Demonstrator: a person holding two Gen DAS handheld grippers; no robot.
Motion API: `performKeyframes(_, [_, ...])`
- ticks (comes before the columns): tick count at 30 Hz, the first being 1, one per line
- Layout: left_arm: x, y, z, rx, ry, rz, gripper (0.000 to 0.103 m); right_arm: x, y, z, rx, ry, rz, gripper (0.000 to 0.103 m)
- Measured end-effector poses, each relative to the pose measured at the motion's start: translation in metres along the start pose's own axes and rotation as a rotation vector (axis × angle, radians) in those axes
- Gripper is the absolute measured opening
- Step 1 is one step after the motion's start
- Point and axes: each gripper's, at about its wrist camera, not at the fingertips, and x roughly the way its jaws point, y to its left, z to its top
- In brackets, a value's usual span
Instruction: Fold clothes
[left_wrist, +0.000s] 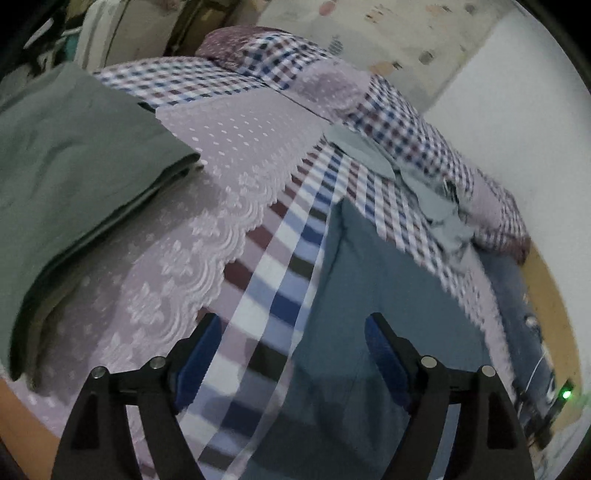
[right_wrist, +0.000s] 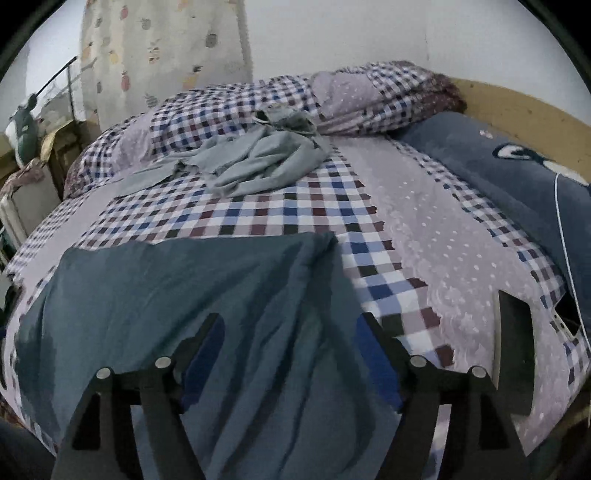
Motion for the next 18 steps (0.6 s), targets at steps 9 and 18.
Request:
performKeyframes(9, [-0.005, 0.006, -0.026, 0.006, 0.04, -0.016, 0.085, -0.021, 0.042, -0.036, -0.111, -0.019, 0.065, 0.084])
performKeyframes(18, [-0.009, 0.002, -0.043, 0.085, 0.053, 0.015, 0.085, -0.018, 0.07, -0.041, -0.17, -0.033, 0.161, 0.085])
